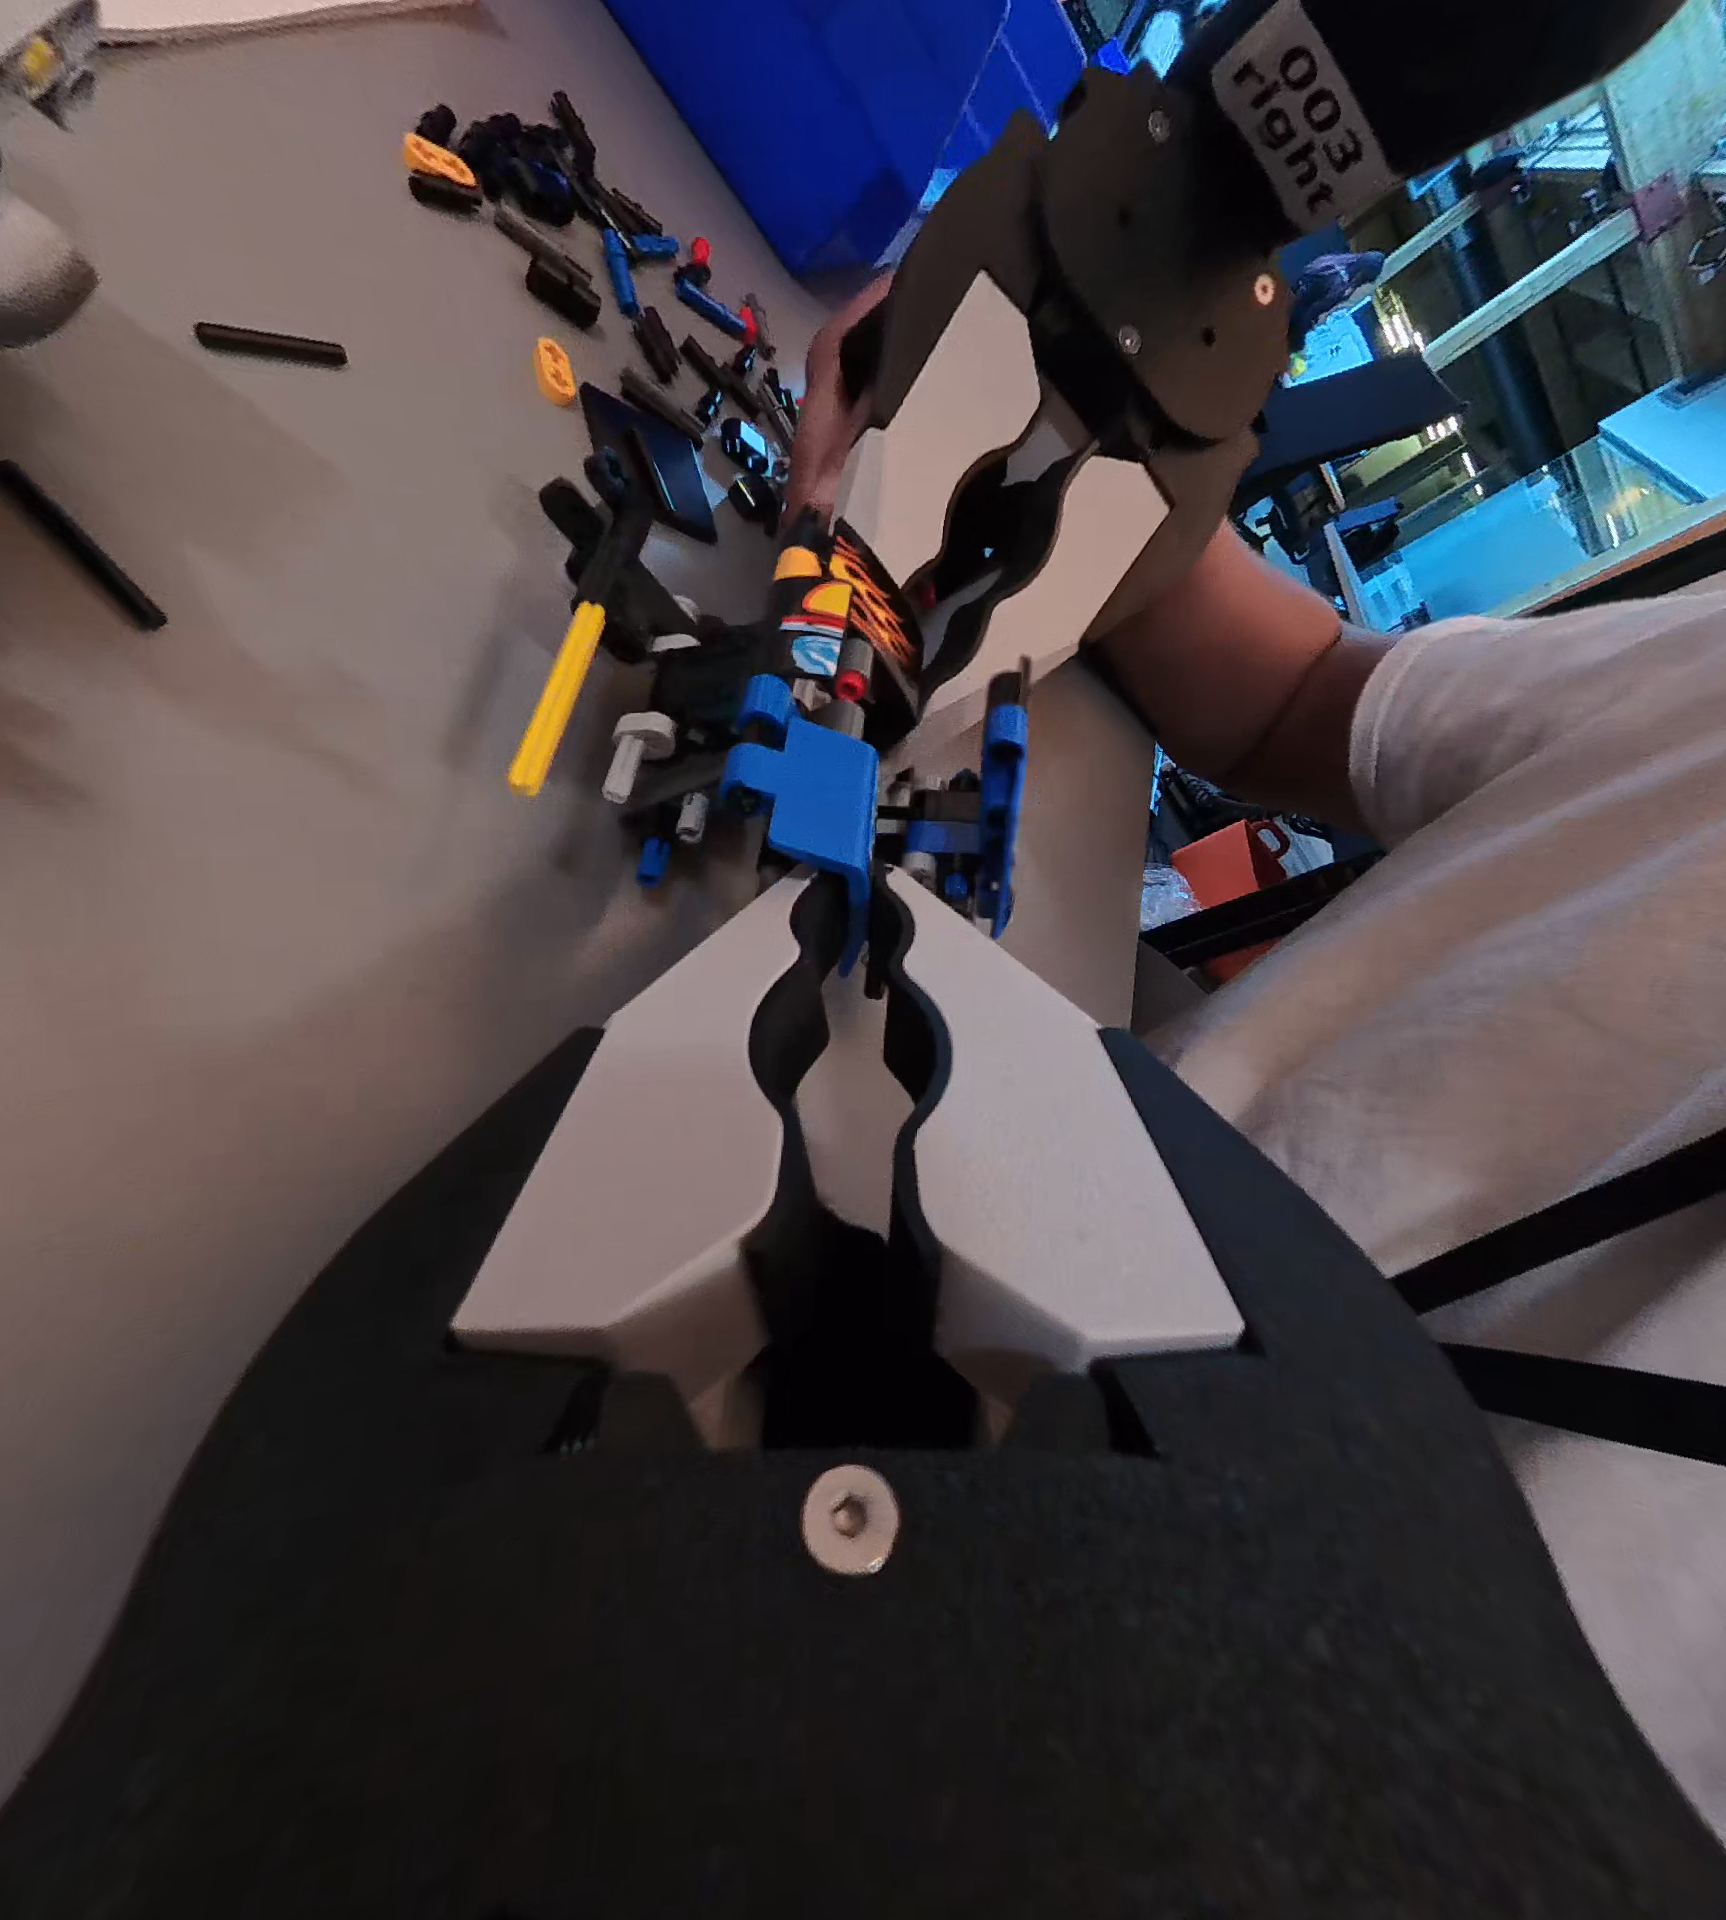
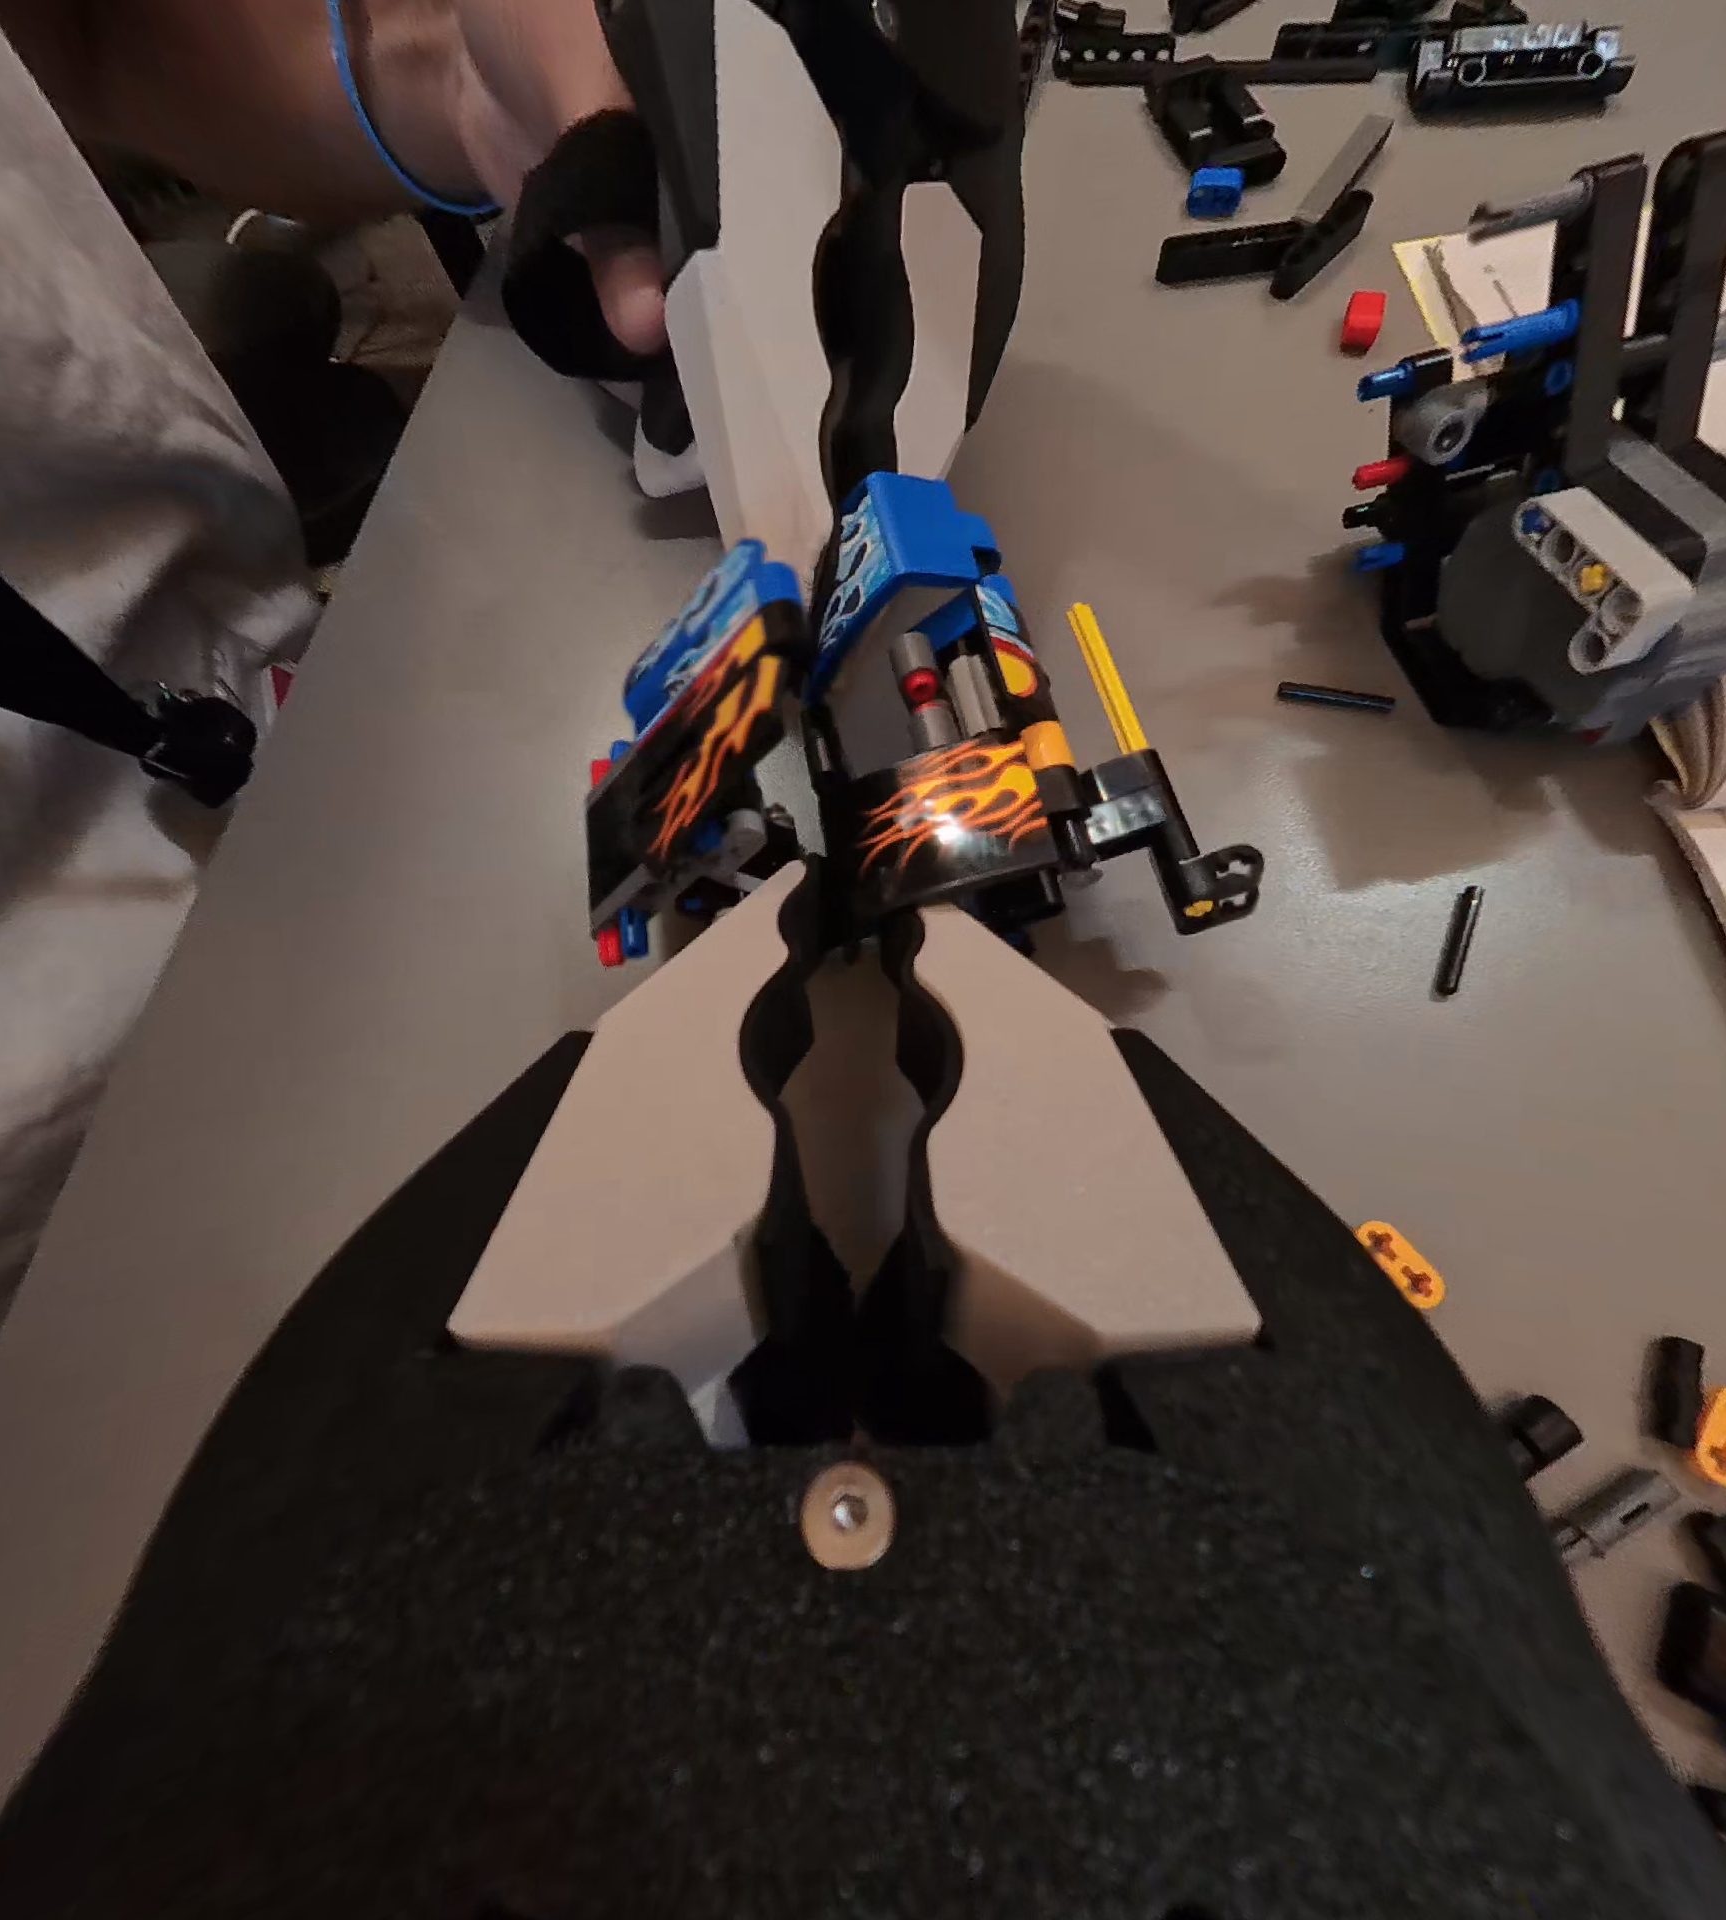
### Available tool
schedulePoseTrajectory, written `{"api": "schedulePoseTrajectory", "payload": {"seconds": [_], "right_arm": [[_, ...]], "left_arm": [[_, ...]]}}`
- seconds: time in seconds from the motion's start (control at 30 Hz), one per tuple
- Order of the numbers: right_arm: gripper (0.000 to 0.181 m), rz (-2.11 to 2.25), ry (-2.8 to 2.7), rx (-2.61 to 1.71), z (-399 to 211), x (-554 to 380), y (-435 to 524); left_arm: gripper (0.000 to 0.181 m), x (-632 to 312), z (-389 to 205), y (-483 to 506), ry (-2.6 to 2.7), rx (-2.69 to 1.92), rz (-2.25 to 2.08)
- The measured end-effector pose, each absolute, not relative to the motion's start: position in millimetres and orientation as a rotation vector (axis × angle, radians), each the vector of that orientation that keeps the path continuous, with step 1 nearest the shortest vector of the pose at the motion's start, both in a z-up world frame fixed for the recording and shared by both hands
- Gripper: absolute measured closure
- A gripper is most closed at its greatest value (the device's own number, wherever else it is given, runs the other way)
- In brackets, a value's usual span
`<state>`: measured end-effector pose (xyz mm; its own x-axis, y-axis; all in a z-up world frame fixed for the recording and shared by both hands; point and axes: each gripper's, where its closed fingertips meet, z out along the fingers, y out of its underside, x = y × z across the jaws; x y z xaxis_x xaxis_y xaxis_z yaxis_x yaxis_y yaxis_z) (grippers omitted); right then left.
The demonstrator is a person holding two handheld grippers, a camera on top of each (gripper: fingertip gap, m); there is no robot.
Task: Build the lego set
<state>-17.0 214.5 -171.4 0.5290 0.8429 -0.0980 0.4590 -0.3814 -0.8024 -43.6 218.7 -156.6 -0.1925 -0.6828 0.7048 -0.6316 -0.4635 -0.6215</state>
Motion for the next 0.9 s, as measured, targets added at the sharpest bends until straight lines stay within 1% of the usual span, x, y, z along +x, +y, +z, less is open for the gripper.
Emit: {"api": "schedulePoseTrajectory", "payload": {"seconds": [0.03,0.1,0.2,0.37,0.5,0.6,0.7,0.77,0.83,0.9], "right_arm": [[0.174,0.689,-1.039,-2.037,-170.1,-17.4,214.2],[0.175,0.76,-0.998,-2.035,-165.4,-19.1,214.3],[0.175,0.873,-0.921,-2.032,-155.9,-21.4,215.7],[0.175,0.978,-0.828,-1.996,-142.5,-20.8,218.6],[0.175,0.972,-0.821,-2.022,-146.6,-18.7,220.4],[0.175,0.986,-0.825,-2.022,-148.5,-20.0,219.8],[0.175,0.989,-0.829,-2.052,-153.7,-20.3,219.1],[0.176,1.001,-0.834,-2.066,-156.3,-20.6,217.1],[0.175,1.017,-0.824,-2.064,-154.9,-20.3,217.4],[0.175,1.036,-0.815,-2.057,-152.5,-18.8,217.8]], "left_arm": [[0.18,-43.5,-156.0,219.2,1.597,-1.968,-1.782],[0.178,-42.0,-152.7,224.6,1.558,-1.949,-1.777],[0.166,-43.7,-140.3,229.7,1.517,-1.882,-1.814],[0.16,-54.2,-123.8,243.0,1.475,-1.775,-1.786],[0.162,-61.9,-131.3,251.4,1.481,-1.798,-1.701],[0.174,-60.7,-134.9,254.3,1.44,-1.828,-1.707],[0.175,-64.2,-144.1,259.3,1.438,-1.909,-1.669],[0.174,-69.9,-148.3,268.5,1.466,-1.9,-1.554],[0.168,-76.2,-156.9,280.3,1.552,-1.876,-1.35],[0.158,-78.9,-162.2,288.5,1.668,-1.797,-1.137]]}}
